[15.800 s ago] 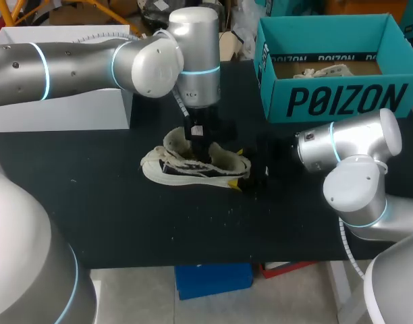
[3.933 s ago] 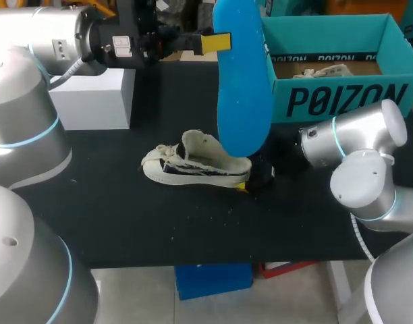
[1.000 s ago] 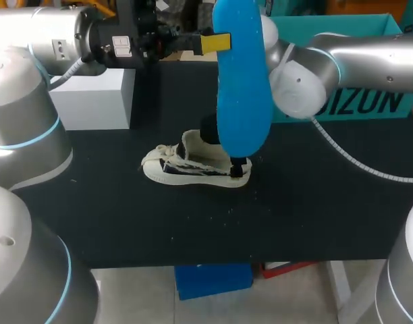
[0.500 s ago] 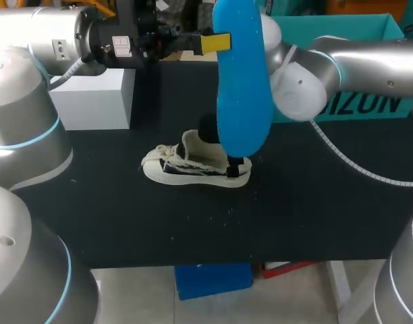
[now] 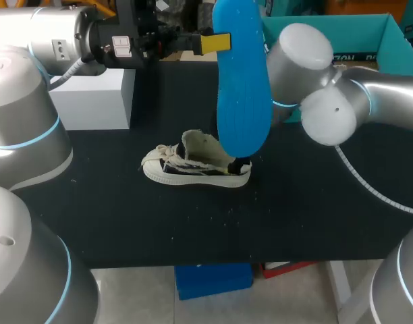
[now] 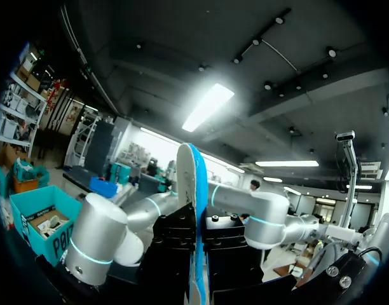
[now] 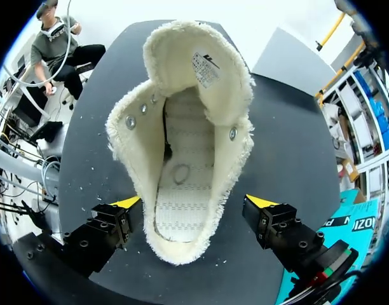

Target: Take the shoe out of the shoebox, open the shoe tongue, remove and reinsert the insole, then place the shoe into the shoebox

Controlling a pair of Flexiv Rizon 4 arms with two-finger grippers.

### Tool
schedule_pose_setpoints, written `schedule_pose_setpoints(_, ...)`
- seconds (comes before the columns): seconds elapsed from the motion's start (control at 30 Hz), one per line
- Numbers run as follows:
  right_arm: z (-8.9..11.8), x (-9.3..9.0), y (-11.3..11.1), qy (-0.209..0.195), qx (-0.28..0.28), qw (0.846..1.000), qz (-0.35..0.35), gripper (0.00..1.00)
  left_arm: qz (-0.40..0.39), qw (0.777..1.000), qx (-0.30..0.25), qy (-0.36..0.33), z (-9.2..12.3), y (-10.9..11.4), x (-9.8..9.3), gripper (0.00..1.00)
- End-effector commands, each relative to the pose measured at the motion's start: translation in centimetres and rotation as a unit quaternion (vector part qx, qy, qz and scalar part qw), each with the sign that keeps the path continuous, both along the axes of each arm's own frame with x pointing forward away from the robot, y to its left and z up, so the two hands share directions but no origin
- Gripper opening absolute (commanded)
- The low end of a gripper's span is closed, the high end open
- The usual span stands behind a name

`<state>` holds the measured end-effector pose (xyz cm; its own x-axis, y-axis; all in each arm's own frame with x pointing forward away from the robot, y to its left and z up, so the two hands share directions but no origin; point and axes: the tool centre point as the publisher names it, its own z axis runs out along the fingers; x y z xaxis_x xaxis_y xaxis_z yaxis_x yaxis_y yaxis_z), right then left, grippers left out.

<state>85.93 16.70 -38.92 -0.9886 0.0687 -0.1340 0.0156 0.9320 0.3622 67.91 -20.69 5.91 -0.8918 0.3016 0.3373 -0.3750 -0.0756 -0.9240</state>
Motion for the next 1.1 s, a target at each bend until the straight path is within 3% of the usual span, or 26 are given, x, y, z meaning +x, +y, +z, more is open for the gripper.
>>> schedule_pose_setpoints(0.03,-0.1,-0.2,-0.6,-0.040,0.161,0.986,0.016,1.00,0.002,1.000,0.001,0.000,0.0,-0.2,-0.1,0.00)
schedule_pose_setpoints(0.43,0.4,0.7,0.2,-0.048,0.255,0.965,0.045,1.00,0.002,1.000,0.001,0.000,0.0,-0.2,-0.1,0.00)
schedule_pose_setpoints(0.83,0.0,0.1,0.3,-0.039,0.282,0.958,0.045,1.00,0.002,1.000,0.001,0.000,0.0,-0.2,-0.1,0.00)
schedule_pose_setpoints(1.1,0.2,-1.0,-1.5,-0.037,0.278,0.959,0.026,1.00,0.002,1.000,0.001,0.000,0.0,-0.2,-0.1,0.00)
